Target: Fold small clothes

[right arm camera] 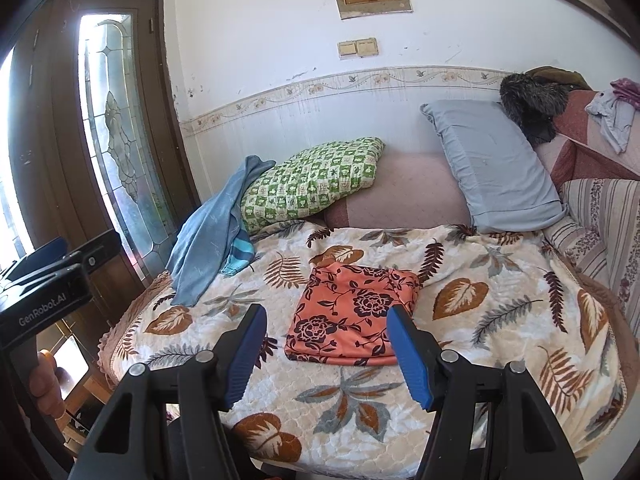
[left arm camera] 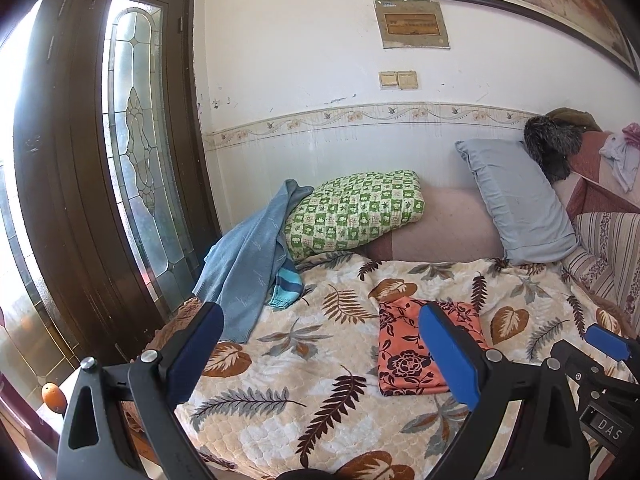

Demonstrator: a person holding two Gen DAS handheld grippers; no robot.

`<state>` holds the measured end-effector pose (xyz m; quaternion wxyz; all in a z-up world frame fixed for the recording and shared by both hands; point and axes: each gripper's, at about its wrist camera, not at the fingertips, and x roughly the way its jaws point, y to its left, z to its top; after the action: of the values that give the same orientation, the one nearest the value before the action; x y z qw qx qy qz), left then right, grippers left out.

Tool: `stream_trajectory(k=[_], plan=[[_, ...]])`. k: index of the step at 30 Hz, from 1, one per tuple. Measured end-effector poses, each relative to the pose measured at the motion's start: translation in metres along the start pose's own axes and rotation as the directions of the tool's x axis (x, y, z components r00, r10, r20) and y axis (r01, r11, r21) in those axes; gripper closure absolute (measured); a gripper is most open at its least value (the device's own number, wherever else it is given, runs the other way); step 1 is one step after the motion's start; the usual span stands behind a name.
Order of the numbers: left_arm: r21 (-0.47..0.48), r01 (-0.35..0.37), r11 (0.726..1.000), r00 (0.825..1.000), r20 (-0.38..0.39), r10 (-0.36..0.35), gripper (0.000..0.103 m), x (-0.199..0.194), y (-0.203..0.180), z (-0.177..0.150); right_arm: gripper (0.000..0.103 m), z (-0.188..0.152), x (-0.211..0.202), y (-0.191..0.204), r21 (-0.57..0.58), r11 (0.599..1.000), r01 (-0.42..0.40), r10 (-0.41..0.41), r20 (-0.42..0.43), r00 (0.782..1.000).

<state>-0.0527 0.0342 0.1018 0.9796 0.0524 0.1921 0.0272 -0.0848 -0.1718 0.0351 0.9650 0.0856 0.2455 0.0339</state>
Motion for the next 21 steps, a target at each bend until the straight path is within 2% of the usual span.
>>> stream_trajectory(k=[8, 21], plan=[[-0.035, -0.011, 0.999, 1.000, 0.018, 0.012, 0.005, -0.005, 0.006, 0.001, 0.037, 0.002, -0.006, -0.002, 0.028, 0.998, 0.062, -0.062, 0.012, 0.998], [-0.017, 0.006, 1.000, 1.000, 0.002, -0.006, 0.005, -0.002, -0.005, -0.002, 0.037, 0.000, -0.003, -0.004, 0.044, 0.997, 0.058, -0.058, 0.002, 0.998]])
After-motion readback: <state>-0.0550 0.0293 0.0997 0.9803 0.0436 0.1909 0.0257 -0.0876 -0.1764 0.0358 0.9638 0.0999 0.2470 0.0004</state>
